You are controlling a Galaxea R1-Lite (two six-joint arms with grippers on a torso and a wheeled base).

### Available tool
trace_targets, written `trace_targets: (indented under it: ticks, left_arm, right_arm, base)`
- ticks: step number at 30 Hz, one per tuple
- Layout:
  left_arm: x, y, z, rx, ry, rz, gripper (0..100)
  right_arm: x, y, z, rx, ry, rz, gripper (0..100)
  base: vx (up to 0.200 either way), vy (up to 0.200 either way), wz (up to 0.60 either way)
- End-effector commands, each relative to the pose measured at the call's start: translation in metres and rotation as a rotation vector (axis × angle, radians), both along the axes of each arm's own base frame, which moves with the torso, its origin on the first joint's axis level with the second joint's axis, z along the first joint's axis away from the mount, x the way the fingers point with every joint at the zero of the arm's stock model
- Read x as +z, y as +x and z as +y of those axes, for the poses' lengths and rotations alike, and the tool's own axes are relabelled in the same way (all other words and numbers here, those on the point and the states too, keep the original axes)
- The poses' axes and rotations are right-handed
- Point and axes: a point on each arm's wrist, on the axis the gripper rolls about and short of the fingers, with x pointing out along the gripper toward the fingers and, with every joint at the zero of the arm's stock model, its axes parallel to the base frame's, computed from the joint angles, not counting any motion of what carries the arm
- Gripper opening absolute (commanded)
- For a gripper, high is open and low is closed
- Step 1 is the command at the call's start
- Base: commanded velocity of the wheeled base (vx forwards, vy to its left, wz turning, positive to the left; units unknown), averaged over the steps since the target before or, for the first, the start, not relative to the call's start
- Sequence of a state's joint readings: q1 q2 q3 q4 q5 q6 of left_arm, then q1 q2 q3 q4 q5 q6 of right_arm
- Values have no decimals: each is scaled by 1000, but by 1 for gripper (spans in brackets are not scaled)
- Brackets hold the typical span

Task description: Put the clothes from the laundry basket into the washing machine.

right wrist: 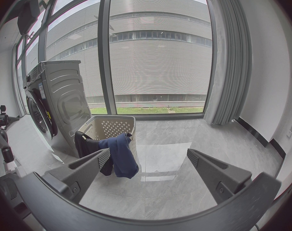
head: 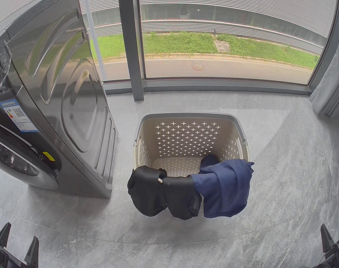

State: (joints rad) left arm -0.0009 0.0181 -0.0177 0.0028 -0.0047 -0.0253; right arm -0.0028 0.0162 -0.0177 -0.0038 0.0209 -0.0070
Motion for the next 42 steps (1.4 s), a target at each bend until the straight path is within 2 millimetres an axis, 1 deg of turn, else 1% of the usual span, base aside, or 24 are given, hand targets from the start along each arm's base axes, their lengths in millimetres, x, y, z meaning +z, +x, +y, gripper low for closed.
trace_targets:
  ticks: [1,8,20,35,40,42]
  left_arm:
    - [-4,0,0,-1,-1,3,100]
    - [-4,0,0,-1,-2,3,100]
    - [-4,0,0,-1,-4,3,100]
    - [-4,0,0,-1,-5,3,100]
    - [-4,0,0,1,-5,3,100]
    - [-4,0,0,2,-5,5,100]
  right_arm:
    - [-5,1,0,2,-1,10,100]
    - [-5,1,0,2,-1,10,100]
    - [-5,1,0,2,-1,10,100]
    - [-5,1,0,0,-1,10,100]
    - [-5,1,0,0,-1,10,100]
    - [-5,1,0,2,-1,10,100]
  base:
    - [0,-200,0]
    - [0,-200,0]
    - [0,0,0]
    - [200,0,0]
    - [0,0,0]
    - [0,-200,0]
